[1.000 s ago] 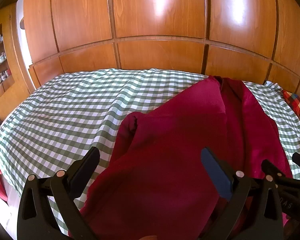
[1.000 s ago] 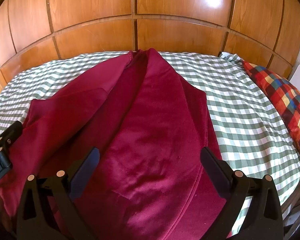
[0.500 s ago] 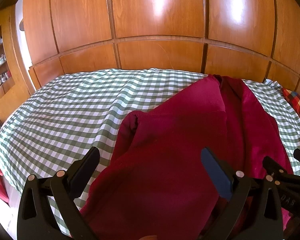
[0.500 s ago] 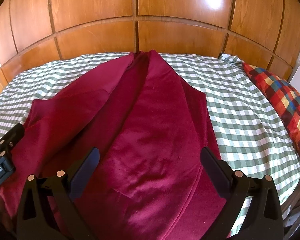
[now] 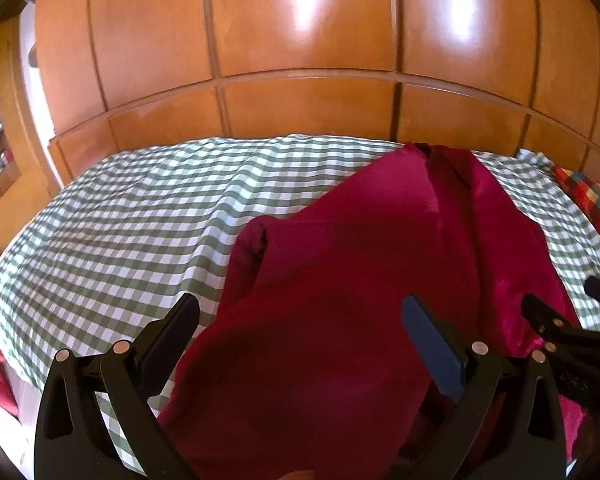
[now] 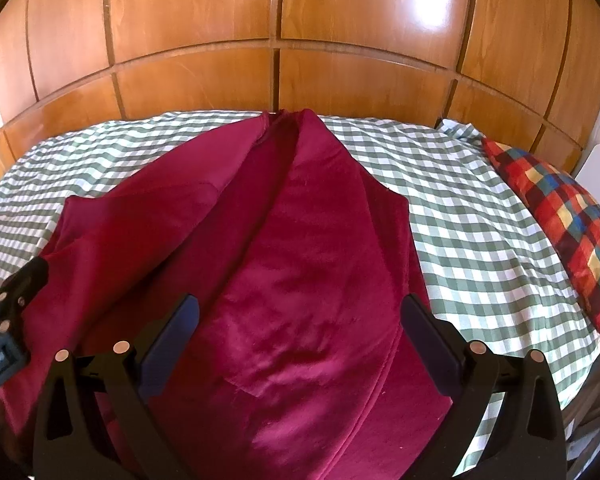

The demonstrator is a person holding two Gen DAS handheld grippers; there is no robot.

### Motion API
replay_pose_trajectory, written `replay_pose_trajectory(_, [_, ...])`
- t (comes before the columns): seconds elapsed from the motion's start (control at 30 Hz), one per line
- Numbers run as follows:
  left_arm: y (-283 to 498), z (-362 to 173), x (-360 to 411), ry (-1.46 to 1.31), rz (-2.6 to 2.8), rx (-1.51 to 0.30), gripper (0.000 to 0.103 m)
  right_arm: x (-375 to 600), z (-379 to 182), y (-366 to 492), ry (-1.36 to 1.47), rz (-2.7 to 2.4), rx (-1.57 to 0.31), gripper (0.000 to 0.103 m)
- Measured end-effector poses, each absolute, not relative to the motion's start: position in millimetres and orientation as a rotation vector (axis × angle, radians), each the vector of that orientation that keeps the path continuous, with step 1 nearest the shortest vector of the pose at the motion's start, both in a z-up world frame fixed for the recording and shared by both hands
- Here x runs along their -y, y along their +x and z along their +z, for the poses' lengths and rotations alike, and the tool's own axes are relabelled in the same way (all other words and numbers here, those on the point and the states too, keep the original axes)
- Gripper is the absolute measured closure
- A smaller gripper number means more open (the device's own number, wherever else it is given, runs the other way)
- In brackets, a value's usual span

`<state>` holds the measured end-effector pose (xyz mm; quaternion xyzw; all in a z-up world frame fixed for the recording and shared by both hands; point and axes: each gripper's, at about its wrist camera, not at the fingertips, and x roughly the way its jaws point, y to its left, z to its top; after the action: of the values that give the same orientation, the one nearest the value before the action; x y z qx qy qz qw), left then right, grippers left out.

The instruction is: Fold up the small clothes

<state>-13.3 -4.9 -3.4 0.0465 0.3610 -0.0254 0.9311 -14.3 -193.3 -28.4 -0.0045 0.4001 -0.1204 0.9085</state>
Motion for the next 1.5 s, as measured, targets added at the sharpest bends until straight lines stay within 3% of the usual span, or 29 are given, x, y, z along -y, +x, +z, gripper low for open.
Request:
replay_pose_trajectory(0.8, [-36, -9, 23, 0.221, -0.151, -0.758, 0.003, 207, -39, -17, 0.021, -0.253, -0.863, 0.003])
replay_pose_trajectory(1.03, [-49, -16, 28, 0.353, -0.200, -0.730, 0.004, 238, -45, -28, 0.141, -0.230, -0.915, 0.003])
replay_pose_trajectory(1.1, [-52, -23, 32, 0.409, -0.217, -0.729, 0.016, 253, -48, -34, 0.217, -0.207, -0.937, 0.003])
replay_pose_trajectory(1.17, [-54, -34, 34, 0.458, -0.257, -0.769, 0.046, 267, -52, -41, 0.273, -0.188, -0.953, 0.009])
replay_pose_trajectory(1.2, [-54, -38, 33, 0.460, -0.275, -0.789, 0.054, 272, -54, -44, 0.286, -0.185, -0.961, 0.015])
replay_pose_trajectory(1.23, [-54, -42, 30, 0.444, -0.300, -0.814, 0.073, 277, -55, -46, 0.299, -0.180, -0.966, 0.019])
replay_pose_trajectory(1.27, [-54, -42, 28, 0.426, -0.313, -0.826, 0.086, 281, -57, -49, 0.317, -0.175, -0.972, 0.026])
replay_pose_trajectory(1.33, [-53, -35, 18, 0.349, -0.335, -0.839, 0.094, 286, -59, -53, 0.345, -0.154, -0.978, 0.034])
replay_pose_trajectory(1.5, [-41, -1, -12, 0.145, -0.356, -0.801, 0.095, 281, -61, -47, 0.388, -0.078, -0.974, 0.050])
